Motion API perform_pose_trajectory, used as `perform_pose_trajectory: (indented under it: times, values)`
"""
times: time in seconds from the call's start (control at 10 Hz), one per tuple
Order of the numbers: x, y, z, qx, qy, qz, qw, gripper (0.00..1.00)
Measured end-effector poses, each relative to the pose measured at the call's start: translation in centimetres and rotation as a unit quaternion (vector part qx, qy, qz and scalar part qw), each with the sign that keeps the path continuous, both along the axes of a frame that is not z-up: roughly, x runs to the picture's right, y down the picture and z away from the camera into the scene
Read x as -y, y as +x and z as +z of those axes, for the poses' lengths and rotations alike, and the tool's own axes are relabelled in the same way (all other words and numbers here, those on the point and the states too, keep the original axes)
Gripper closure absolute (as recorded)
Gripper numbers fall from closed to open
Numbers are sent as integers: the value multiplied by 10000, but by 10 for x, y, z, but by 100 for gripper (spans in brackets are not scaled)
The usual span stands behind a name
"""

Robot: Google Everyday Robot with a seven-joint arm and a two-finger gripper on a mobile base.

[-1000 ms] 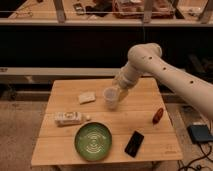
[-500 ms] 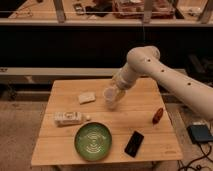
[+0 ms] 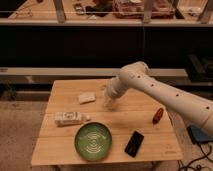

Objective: Stand the bottle upright

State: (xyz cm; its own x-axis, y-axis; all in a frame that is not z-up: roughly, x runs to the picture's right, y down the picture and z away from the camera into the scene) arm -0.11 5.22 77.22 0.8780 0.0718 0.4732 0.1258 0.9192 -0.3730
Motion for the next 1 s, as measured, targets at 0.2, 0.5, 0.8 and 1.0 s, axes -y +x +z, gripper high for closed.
perform_pose_trajectory:
  times: [0.2,0.5,0.8,1.0]
  values:
    - [-40,-11,17,35,-323,-78,9994,35]
    - [-57,-44,21,363,-563,-157,9976,35]
    - [-49,-58,34,491,-584,-92,9970,35]
    - [-41,-57,48,439,-617,79,9971,35]
